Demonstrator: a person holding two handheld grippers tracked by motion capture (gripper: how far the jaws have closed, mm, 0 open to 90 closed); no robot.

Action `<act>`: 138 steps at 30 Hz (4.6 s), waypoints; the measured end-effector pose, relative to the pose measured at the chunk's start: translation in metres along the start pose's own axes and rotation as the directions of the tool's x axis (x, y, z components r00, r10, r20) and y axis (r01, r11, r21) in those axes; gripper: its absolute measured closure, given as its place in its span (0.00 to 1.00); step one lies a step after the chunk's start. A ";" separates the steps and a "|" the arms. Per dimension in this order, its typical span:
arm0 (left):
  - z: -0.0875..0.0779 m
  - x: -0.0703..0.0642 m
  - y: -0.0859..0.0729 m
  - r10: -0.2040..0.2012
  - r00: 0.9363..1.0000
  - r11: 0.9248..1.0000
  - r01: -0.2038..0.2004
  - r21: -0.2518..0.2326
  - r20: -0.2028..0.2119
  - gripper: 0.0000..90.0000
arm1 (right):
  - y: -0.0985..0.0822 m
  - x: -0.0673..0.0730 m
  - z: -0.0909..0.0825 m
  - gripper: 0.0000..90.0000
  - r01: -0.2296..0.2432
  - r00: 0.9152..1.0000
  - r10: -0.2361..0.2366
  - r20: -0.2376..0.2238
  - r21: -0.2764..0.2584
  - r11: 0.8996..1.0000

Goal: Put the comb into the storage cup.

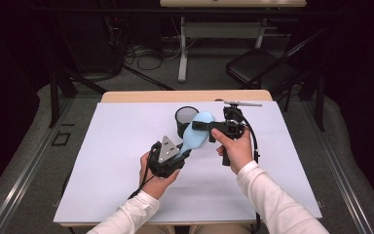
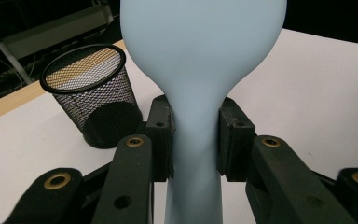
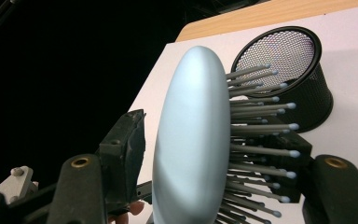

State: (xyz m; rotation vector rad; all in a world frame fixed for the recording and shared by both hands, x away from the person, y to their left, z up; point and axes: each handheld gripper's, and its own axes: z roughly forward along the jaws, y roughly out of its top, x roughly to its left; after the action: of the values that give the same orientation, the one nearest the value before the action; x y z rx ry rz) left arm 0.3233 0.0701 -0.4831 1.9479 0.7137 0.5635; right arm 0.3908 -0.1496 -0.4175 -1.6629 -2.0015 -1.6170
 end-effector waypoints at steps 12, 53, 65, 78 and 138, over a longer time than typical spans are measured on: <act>-0.001 0.001 -0.002 -0.007 1.000 1.000 0.007 -0.009 -0.003 0.78 | 0.000 -0.002 0.001 0.51 -0.029 0.999 0.029 -0.021 -0.004 1.000; 0.000 0.001 -0.006 -0.015 1.000 1.000 0.015 -0.007 -0.015 0.77 | 0.002 -0.002 0.005 0.53 -0.088 0.996 0.089 -0.026 0.041 0.995; 0.000 0.003 -0.005 -0.045 0.999 0.999 0.045 -0.024 -0.002 0.71 | 0.003 -0.004 0.006 0.54 -0.099 0.995 0.101 -0.025 0.048 0.994; -0.003 0.004 -0.006 -0.089 0.996 0.996 0.089 -0.028 0.026 0.55 | 0.007 -0.006 0.004 0.54 -0.114 0.993 0.115 -0.031 0.048 0.992; -0.033 0.038 -0.024 -0.194 0.981 0.981 0.194 0.010 0.017 0.28 | 0.058 -0.006 -0.008 0.54 -0.100 0.993 0.102 0.059 -0.043 0.994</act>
State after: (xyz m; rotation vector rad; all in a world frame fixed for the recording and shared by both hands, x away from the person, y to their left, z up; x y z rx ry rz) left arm 0.3239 0.1260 -0.4866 1.8630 0.8852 0.4232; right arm 0.4326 -0.1682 -0.3798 -1.8179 -1.8894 -1.6014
